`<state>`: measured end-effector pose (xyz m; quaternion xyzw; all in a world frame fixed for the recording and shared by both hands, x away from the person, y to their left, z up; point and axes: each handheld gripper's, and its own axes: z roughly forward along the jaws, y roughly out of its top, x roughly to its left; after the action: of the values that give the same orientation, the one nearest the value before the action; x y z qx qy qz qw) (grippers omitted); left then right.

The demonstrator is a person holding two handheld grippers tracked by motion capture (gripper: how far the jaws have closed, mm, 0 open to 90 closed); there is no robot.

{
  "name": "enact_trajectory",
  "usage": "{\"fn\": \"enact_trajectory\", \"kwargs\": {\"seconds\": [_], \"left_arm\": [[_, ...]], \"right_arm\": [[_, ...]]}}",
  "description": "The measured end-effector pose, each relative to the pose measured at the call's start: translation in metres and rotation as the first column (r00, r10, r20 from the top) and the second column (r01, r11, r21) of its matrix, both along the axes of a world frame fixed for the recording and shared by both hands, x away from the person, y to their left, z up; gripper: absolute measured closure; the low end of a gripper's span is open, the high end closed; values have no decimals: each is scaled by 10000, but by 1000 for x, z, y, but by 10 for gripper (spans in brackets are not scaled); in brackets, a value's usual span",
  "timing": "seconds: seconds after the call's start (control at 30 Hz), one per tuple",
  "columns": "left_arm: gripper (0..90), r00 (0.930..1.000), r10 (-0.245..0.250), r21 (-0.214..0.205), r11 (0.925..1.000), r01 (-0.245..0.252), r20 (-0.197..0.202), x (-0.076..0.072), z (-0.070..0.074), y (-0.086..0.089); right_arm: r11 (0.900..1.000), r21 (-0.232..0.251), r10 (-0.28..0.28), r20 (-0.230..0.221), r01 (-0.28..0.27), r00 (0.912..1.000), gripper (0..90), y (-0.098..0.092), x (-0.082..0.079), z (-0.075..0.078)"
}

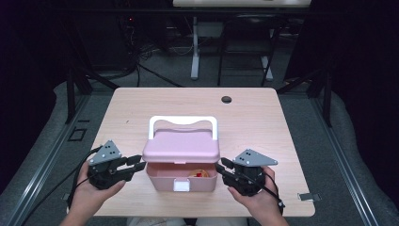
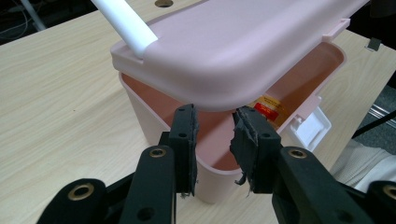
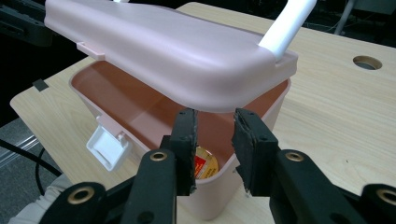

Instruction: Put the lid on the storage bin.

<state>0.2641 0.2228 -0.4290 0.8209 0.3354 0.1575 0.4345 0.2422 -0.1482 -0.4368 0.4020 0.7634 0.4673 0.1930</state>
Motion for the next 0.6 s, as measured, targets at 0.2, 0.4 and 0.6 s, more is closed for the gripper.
{"fn": "enact_trajectory", "kwargs": {"seconds": [0.2, 0.4, 0.6], "left_arm": [[689, 10000, -13, 7, 10000, 13, -21, -3, -5, 0], [689, 10000, -5, 77, 10000, 6, -86, -5, -10, 1], [690, 9997, -28, 163, 9999, 32, -241, -4, -19, 0]], "right_arm": [[10000, 25, -86, -179, 87, 9998, 695, -4, -2, -5], [9998, 52, -207, -294, 209, 9994, 695, -8, -2, -10], [9989, 204, -422, -368, 430, 9984, 697, -14, -1, -14]]}}
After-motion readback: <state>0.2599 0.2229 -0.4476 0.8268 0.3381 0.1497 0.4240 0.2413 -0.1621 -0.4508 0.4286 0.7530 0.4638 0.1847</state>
